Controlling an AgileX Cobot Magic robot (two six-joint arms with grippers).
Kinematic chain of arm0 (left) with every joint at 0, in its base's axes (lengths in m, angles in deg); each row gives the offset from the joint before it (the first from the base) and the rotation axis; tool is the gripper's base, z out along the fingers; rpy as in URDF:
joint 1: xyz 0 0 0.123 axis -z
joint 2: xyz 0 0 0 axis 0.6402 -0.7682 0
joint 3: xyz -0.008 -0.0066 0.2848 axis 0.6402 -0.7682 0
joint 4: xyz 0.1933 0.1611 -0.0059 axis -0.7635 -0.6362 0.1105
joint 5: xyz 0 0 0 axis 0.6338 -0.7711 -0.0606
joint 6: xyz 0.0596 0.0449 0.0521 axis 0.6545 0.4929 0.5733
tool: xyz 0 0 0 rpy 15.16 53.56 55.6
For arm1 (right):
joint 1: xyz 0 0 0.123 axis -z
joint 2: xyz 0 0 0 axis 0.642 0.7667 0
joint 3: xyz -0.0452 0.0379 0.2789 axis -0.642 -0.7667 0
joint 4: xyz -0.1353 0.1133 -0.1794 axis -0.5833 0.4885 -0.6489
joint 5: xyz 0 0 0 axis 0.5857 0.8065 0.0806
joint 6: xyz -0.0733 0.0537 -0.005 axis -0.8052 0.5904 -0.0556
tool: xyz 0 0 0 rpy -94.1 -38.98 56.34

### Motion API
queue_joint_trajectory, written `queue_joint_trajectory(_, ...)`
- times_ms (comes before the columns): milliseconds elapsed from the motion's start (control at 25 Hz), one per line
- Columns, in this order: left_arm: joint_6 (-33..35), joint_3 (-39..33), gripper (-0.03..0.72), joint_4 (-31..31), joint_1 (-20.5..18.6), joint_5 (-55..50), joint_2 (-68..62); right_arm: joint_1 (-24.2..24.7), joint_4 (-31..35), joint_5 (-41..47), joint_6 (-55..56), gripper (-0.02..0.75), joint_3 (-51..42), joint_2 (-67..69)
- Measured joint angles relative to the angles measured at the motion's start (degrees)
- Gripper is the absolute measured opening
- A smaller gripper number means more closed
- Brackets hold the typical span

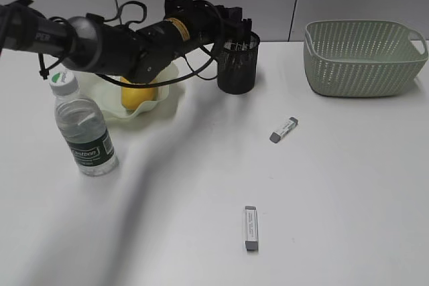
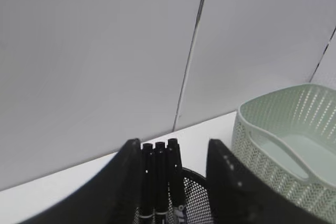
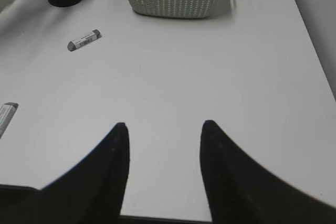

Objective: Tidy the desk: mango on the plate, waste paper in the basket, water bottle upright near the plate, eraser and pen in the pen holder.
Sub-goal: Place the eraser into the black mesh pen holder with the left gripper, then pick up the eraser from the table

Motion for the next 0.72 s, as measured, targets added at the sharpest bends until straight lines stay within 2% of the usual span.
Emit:
queue_joint_trajectory(80,0.0,0.0,0.299,-1.0,0.3,-7.7,3.4,0.0,0.0,0.0,0.0,0.362,0.0,0.0)
queue_joint_trajectory(280,0.7,0.1,0.240,-1.2,1.1,-40.1,14.6,0.0,0.0,0.0,0.0,0.362,0.0,0.0)
queue_joint_trajectory(400,7.4,-1.1,0.233,-0.8,1.0,-55.1,19.4,0.0,0.0,0.0,0.0,0.362,0.0,0.0)
queue_joint_trajectory(520,13.0,-7.6,0.237,1.6,1.0,-61.1,26.6,0.0,0.0,0.0,0.0,0.362,0.0,0.0)
queue_joint_trajectory(720,14.9,-26.4,0.242,4.3,1.0,-64.5,44.8,0.0,0.0,0.0,0.0,0.362,0.0,0.0)
